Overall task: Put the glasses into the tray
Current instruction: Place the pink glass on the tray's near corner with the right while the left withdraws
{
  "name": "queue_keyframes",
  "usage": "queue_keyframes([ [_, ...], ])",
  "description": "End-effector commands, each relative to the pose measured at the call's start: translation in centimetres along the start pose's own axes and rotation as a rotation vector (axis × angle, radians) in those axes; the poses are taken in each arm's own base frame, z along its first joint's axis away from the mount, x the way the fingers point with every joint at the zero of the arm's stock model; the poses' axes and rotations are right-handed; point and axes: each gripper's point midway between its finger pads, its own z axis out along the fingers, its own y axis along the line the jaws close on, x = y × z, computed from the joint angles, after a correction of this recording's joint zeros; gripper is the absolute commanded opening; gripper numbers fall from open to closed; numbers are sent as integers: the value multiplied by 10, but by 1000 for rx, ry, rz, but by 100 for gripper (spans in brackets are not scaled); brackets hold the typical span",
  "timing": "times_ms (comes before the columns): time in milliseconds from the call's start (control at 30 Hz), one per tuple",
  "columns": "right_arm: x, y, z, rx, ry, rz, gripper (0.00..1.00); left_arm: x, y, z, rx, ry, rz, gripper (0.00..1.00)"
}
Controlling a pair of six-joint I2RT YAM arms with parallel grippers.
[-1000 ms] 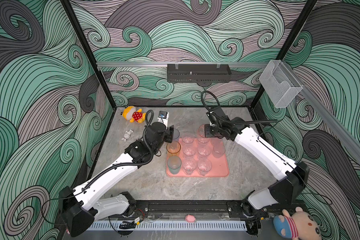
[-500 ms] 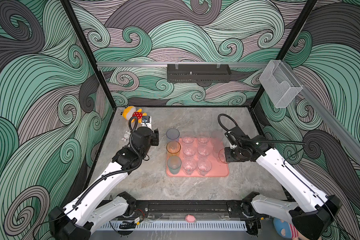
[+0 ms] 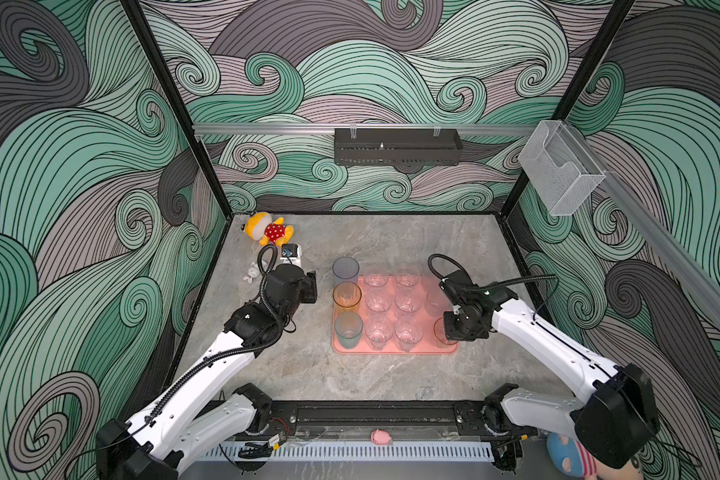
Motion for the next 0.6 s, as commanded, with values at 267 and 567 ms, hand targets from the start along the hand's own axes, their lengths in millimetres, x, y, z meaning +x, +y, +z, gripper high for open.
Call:
queue_keyframes([
  [267,-12,-3,39,16,17,62,12,10,6,3,-19,25,-21,54],
  [567,-20,-8,13,3,-32,57,42,9,10,1,-38,23,-11,54],
])
